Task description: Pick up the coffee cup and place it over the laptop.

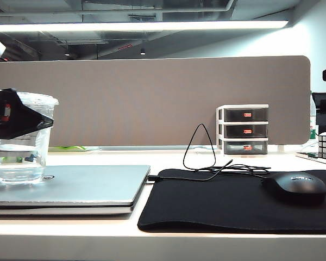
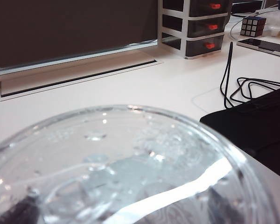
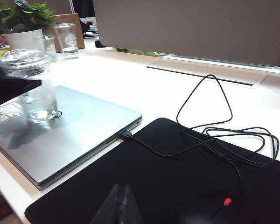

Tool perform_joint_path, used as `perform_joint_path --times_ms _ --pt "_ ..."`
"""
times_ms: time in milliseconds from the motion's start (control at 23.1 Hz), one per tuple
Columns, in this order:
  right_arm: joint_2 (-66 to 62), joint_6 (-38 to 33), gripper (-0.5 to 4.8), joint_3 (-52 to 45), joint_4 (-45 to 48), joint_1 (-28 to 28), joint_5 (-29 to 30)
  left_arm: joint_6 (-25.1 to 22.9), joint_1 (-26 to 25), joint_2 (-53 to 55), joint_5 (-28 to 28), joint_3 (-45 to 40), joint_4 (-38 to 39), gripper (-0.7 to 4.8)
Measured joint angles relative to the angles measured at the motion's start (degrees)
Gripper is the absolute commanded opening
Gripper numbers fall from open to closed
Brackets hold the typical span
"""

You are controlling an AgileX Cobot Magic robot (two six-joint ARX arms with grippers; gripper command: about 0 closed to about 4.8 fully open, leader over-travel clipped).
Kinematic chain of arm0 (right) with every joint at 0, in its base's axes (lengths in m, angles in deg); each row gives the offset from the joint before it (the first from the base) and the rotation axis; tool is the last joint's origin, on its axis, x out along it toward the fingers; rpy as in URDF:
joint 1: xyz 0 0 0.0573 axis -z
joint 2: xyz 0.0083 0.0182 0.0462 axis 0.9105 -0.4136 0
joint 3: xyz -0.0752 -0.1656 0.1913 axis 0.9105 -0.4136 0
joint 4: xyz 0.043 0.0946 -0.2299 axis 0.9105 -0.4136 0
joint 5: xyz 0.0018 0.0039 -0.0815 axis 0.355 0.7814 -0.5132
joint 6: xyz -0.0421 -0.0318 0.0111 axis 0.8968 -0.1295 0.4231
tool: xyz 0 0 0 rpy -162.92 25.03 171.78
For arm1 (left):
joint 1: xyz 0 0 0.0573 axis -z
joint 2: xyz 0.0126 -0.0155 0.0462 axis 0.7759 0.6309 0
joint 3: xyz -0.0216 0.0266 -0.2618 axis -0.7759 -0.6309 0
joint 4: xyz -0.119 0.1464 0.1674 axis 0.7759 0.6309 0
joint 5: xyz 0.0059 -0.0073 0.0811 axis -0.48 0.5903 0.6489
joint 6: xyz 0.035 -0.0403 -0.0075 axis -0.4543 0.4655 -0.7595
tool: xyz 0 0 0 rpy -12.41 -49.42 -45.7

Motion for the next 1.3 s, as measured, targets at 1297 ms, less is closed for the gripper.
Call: perform_joint_path --times_ms 1297 --pt "0.0 -0.8 -0.01 0.0 1.2 0.0 0.8 1.1 0.0 9.8 -2.9 -3.4 -5.1 4.79"
